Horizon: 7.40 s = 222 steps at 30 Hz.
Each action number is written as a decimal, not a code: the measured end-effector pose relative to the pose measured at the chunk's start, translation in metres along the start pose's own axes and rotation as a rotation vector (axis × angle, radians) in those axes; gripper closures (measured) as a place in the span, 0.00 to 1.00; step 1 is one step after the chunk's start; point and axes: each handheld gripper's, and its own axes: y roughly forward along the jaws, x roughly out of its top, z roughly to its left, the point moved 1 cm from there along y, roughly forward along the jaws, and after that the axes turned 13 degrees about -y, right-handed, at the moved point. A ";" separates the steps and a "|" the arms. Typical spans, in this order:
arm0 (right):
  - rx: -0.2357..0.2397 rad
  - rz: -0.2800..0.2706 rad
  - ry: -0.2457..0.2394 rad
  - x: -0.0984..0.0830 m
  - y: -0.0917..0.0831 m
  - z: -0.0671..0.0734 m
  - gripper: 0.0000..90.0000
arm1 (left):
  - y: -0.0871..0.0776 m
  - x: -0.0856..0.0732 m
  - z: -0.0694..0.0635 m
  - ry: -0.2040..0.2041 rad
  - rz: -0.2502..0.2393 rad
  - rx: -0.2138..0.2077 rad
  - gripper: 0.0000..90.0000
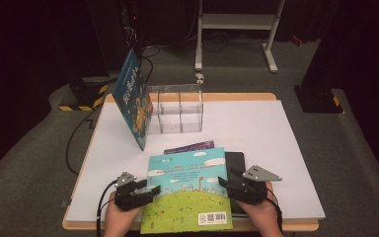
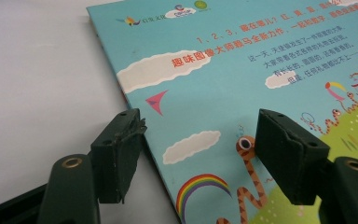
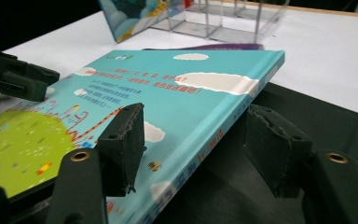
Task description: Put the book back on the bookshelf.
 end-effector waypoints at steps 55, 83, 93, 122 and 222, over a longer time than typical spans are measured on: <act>0.040 0.088 0.314 -0.036 -0.013 -0.053 0.23 | 0.048 0.028 -0.039 0.003 0.030 -0.254 0.26; -0.190 -0.134 0.090 0.062 -0.038 -0.048 0.50 | 0.014 0.083 -0.054 0.127 -0.219 -0.186 0.46; -0.223 -0.221 0.033 0.088 -0.038 -0.042 0.56 | 0.004 0.093 -0.053 0.147 -0.302 -0.143 0.52; -0.251 -0.259 -0.027 0.090 -0.037 -0.046 0.56 | 0.017 0.110 -0.053 0.275 -0.388 -0.106 0.50; -0.062 -0.173 -0.094 0.071 0.013 0.031 0.89 | -0.007 0.095 -0.149 0.247 -0.390 -0.346 0.26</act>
